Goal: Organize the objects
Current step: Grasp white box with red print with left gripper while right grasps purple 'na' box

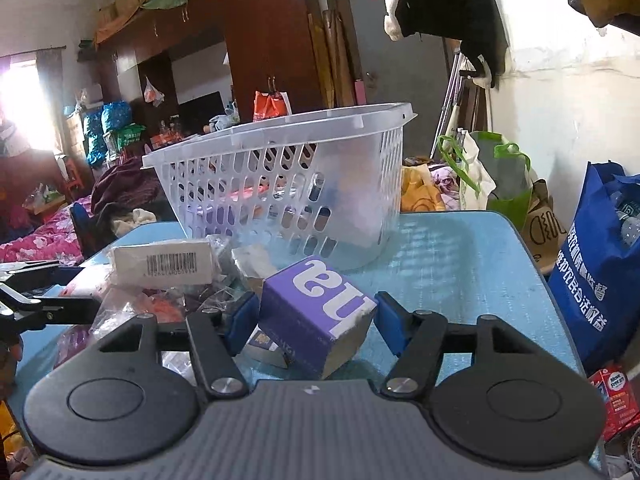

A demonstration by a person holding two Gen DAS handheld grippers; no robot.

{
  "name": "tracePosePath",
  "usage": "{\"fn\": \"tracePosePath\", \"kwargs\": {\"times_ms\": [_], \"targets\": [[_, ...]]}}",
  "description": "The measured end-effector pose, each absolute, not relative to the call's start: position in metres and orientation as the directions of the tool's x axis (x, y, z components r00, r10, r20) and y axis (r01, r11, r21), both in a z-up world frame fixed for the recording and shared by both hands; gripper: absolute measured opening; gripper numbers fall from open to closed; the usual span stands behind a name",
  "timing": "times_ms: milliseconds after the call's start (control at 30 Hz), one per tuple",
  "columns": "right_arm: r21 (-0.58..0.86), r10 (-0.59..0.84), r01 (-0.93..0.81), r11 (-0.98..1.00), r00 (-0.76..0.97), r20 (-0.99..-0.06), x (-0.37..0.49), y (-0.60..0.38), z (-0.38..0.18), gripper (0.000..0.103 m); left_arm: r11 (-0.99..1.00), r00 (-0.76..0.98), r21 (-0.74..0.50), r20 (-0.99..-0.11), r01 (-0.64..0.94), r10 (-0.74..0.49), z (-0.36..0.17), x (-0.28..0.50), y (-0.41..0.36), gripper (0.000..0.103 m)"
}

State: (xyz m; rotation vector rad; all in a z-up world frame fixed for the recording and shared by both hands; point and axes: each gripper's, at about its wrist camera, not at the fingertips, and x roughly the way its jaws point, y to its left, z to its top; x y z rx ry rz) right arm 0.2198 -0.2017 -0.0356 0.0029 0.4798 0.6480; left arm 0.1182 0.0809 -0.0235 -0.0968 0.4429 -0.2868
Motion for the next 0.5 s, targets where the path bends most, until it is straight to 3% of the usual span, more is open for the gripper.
{"fn": "tracePosePath", "kwargs": {"times_ms": [200, 500], "targets": [[0.155, 0.587, -0.581, 0.799, 0.696, -0.415, 0.2181, -0.2031, -0.0366, 0.066, 0.955, 0.877, -0.142, -0.379, 0.26, -0.295, -0.0225, 0.1127, 0.0803, 0.074], [0.158, 0.591, -0.583, 0.797, 0.699, -0.403, 0.2173, -0.2041, -0.036, 0.066, 0.958, 0.879, -0.108, -0.382, 0.266, -0.287, -0.0226, 0.1114, 0.0758, 0.071]]}}
